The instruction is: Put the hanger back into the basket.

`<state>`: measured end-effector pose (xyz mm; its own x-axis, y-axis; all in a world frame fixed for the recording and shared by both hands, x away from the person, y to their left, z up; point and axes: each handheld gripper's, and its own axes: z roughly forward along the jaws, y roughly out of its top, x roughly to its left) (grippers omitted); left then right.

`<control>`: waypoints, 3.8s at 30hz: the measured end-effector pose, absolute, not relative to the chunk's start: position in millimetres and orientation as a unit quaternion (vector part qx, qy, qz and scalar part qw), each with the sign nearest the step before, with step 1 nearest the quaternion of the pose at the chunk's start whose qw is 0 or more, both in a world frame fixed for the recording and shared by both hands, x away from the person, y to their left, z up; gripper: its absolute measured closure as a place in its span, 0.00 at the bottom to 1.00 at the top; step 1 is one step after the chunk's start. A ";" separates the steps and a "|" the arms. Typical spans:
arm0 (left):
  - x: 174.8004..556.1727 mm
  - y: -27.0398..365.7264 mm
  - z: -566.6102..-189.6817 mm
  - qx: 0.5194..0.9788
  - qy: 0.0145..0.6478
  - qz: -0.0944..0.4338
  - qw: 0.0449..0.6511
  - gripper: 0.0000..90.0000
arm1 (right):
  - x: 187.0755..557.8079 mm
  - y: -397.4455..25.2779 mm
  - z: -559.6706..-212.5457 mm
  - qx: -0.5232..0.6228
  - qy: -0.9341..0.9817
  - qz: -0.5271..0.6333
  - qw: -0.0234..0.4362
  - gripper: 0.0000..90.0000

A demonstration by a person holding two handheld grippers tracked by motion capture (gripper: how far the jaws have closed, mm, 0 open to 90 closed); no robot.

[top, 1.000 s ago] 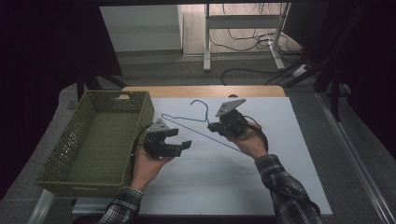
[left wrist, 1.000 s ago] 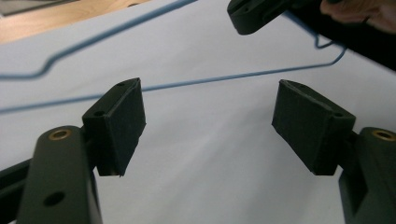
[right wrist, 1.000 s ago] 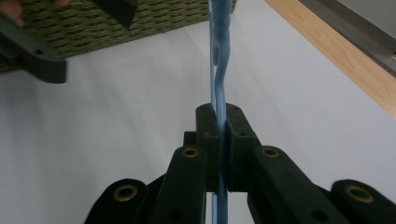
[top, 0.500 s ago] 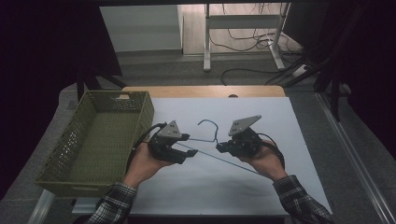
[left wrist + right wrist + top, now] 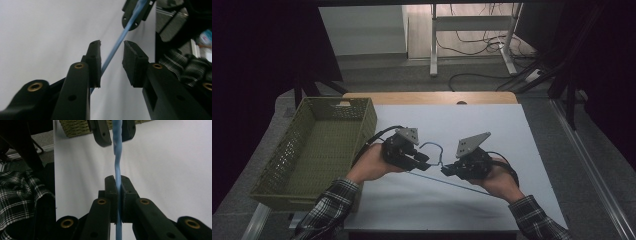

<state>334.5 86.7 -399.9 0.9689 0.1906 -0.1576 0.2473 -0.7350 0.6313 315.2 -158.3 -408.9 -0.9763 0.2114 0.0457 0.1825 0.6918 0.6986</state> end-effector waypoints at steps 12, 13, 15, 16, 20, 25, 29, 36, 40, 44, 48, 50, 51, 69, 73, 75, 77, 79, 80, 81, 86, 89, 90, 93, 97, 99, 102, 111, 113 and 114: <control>333.5 82.7 -407.3 0.940 0.091 -0.078 0.319 0.87 | 314.9 -152.4 -414.9 0.085 0.927 0.366 -0.002 0.96; 333.0 82.8 -407.6 0.940 0.089 -0.079 0.319 0.88 | 314.8 -151.8 -415.4 0.082 0.928 0.365 -0.005 0.96; 332.2 82.7 -407.9 0.941 0.078 -0.090 0.317 0.93 | 315.1 -151.0 -416.0 0.081 0.929 0.361 -0.003 0.96; 331.6 82.6 -407.9 0.940 0.078 -0.093 0.319 0.96 | 315.8 -151.0 -416.3 0.081 0.929 0.360 -0.001 0.96; 330.6 84.1 -407.2 0.932 0.091 -0.096 0.336 0.97 | 319.0 -154.9 -416.1 0.087 0.926 0.368 -0.005 0.96; 329.0 85.1 -404.5 0.929 0.094 -0.081 0.349 0.98 | 319.4 -158.8 -413.6 0.092 0.921 0.377 0.003 0.95; 326.4 84.6 -400.5 0.925 0.099 -0.078 0.359 0.98 | 318.5 -160.5 -411.9 0.100 0.921 0.376 0.012 0.88; 325.0 90.4 -392.5 0.918 0.121 -0.058 0.372 0.98 | 317.3 -171.9 -404.4 0.127 0.916 0.376 0.052 0.61; 326.8 98.7 -389.6 0.913 0.147 -0.055 0.377 0.98 | 316.8 -183.9 -395.5 0.153 0.907 0.383 0.089 0.42; 328.7 107.7 -386.1 0.905 0.174 -0.044 0.386 0.98 | 314.5 -197.5 -384.6 0.189 0.894 0.392 0.106 0.27; 330.5 117.4 -378.8 0.894 0.205 -0.035 0.398 0.98 | 308.9 -210.0 -376.9 0.215 0.883 0.401 0.113 0.14; 331.7 122.4 -374.3 0.890 0.218 -0.029 0.400 0.98 | 306.8 -214.8 -375.9 0.227 0.879 0.404 0.112 0.12; 332.8 126.0 -370.9 0.888 0.224 -0.028 0.401 0.98 | 305.3 -217.3 -376.0 0.233 0.877 0.404 0.113 0.11; 327.0 231.9 -308.3 0.846 0.330 0.073 0.411 0.98 | 274.0 -245.6 -400.5 0.309 0.839 0.437 0.100 0.04; 321.5 262.2 -305.8 0.838 0.353 0.102 0.403 0.98 | 268.5 -248.2 -408.1 0.317 0.836 0.436 0.101 0.03; 318.1 277.3 -306.9 0.834 0.366 0.112 0.398 0.98 | 265.4 -250.2 -411.6 0.319 0.832 0.441 0.104 0.03; 315.0 292.9 -309.5 0.828 0.380 0.120 0.394 0.98 | 262.4 -252.6 -414.8 0.322 0.829 0.444 0.107 0.03; 311.8 308.5 -312.8 0.823 0.392 0.131 0.389 0.98 | 259.8 -255.4 -418.8 0.325 0.826 0.449 0.106 0.03; 310.1 316.1 -314.7 0.819 0.399 0.136 0.389 0.98 | 258.6 -256.7 -420.9 0.326 0.824 0.450 0.106 0.03; 308.6 323.7 -316.8 0.816 0.404 0.140 0.389 0.98 | 257.4 -258.1 -423.1 0.327 0.823 0.452 0.105 0.03; 304.0 355.0 -329.9 0.805 0.426 0.161 0.379 0.98 | 252.4 -263.8 -432.3 0.334 0.818 0.458 0.098 0.03; 303.9 370.4 -339.2 0.797 0.439 0.171 0.378 0.98 | 251.4 -265.1 -437.5 0.340 0.820 0.450 0.094 0.03; 303.8 376.2 -342.6 0.795 0.444 0.174 0.376 0.98 | 251.8 -265.5 -439.0 0.340 0.821 0.448 0.095 0.03; 303.2 387.3 -350.9 0.788 0.454 0.182 0.373 0.98 | 252.8 -266.2 -442.1 0.341 0.823 0.444 0.089 0.03; 302.6 400.0 -364.7 0.782 0.467 0.183 0.370 0.98 | 253.8 -266.4 -444.6 0.342 0.825 0.441 0.086 0.03; 302.6 403.7 -373.1 0.778 0.472 0.186 0.370 0.98 | 253.9 -266.4 -445.3 0.343 0.826 0.440 0.084 0.03; 304.8 408.3 -387.6 0.777 0.480 0.183 0.365 0.98 | 254.0 -266.4 -446.2 0.342 0.826 0.439 0.084 0.03; 314.7 405.1 -433.1 0.778 0.500 0.159 0.345 0.98 | 254.7 -265.3 -451.3 0.341 0.831 0.432 0.080 0.03; 316.8 404.3 -440.0 0.780 0.504 0.154 0.338 0.98 | 254.5 -264.8 -452.0 0.341 0.832 0.430 0.079 0.03; 317.6 403.9 -442.8 0.781 0.507 0.154 0.331 0.97 | 254.4 -264.8 -452.2 0.340 0.833 0.429 0.078 0.03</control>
